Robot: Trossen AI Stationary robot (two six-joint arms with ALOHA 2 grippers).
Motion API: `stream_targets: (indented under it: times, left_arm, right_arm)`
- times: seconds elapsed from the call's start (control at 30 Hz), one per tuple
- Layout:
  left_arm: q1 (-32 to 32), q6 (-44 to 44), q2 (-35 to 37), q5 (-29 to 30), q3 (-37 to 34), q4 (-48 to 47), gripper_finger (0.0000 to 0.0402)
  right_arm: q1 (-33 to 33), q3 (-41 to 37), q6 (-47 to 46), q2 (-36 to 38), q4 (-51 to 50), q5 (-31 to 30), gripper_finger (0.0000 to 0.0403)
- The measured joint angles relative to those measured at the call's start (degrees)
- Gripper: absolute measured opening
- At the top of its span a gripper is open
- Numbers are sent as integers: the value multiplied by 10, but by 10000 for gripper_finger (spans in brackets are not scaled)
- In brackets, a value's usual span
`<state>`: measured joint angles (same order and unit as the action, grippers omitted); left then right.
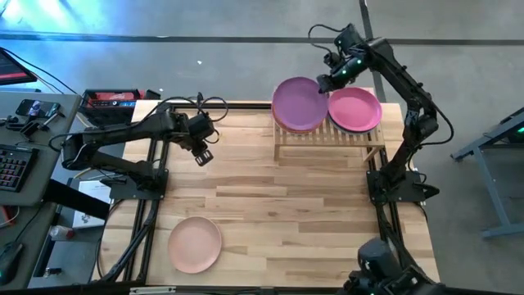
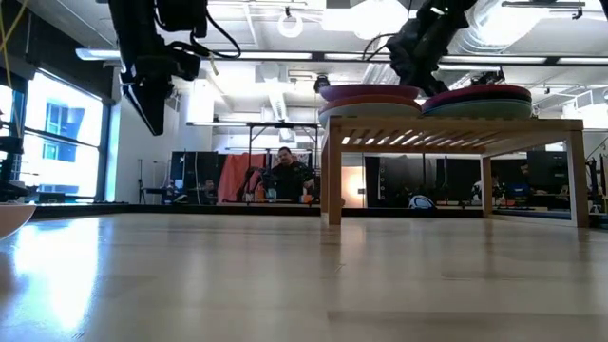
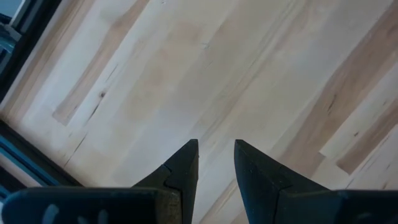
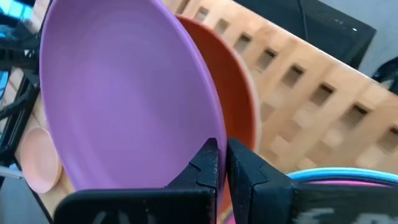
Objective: Place and stack plates onto a shelf
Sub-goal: Stack the purple plate on top of the orange plate on the shelf
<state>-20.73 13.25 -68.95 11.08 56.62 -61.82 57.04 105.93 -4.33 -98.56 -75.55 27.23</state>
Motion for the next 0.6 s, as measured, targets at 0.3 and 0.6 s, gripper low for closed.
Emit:
stream_targets:
  times: [0.3,0.6]
  left_arm:
    - [-18,-10,0,0,0,0,92]
    - [-18,-15,0,0,0,0,92]
  right_arm:
    - [-24,0,-21,0,6,-38,0]
    - [-31,0,-23,0,-4,-51,0]
